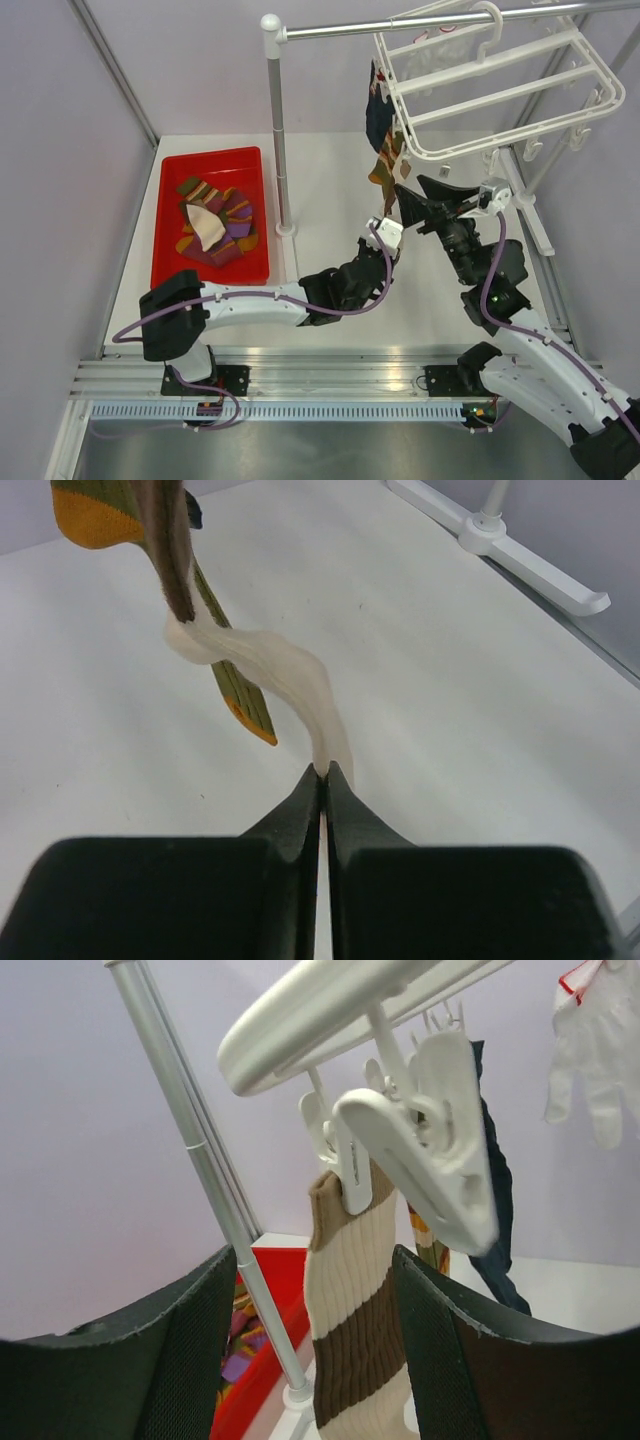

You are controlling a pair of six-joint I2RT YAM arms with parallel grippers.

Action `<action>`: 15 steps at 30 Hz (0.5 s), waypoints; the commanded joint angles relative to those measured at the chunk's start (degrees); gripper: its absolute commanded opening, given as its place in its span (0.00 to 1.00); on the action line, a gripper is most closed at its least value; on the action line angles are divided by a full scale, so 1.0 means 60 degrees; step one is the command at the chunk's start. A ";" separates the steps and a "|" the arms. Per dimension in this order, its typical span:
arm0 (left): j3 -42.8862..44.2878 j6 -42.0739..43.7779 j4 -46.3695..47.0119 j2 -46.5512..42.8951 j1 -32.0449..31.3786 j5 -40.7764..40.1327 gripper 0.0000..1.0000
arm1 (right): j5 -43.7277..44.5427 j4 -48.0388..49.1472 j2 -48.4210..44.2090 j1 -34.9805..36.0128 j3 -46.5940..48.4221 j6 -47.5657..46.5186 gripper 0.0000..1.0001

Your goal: Remove the socks clipped to the hanger

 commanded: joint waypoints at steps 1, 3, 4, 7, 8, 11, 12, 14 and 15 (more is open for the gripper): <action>0.0404 0.0458 -0.0048 0.0052 -0.0139 -0.0007 0.02 | 0.1152 0.1028 0.0500 0.0543 0.0498 -0.0883 0.67; 0.0390 0.0487 -0.0048 0.0023 -0.0154 -0.0007 0.02 | 0.1419 0.1218 0.0851 0.0734 0.0717 -0.1076 0.67; 0.0375 0.0502 -0.0048 -0.0006 -0.0183 -0.0007 0.02 | 0.1696 0.1292 0.1041 0.0779 0.0776 -0.1236 0.67; 0.0390 0.0531 -0.0078 0.0008 -0.0227 0.0008 0.02 | 0.2282 0.1658 0.1349 0.1057 0.0981 -0.1573 0.67; 0.0419 0.0560 -0.0107 0.0023 -0.0256 0.0008 0.02 | 0.2445 0.1804 0.1452 0.1130 0.1040 -0.1662 0.67; 0.0477 0.0604 -0.0136 0.0052 -0.0315 0.0008 0.02 | 0.3206 0.2096 0.1687 0.1423 0.1158 -0.2086 0.67; 0.0478 0.0605 -0.0151 0.0066 -0.0330 0.0008 0.02 | 0.3367 0.2214 0.1702 0.1526 0.1143 -0.2145 0.67; 0.0507 0.0634 -0.0151 0.0067 -0.0359 0.0008 0.02 | 0.3617 0.2477 0.1731 0.1570 0.1128 -0.2321 0.67; 0.0521 0.0648 -0.0165 0.0081 -0.0359 0.0008 0.02 | 0.3691 0.2508 0.1775 0.1614 0.1157 -0.2365 0.67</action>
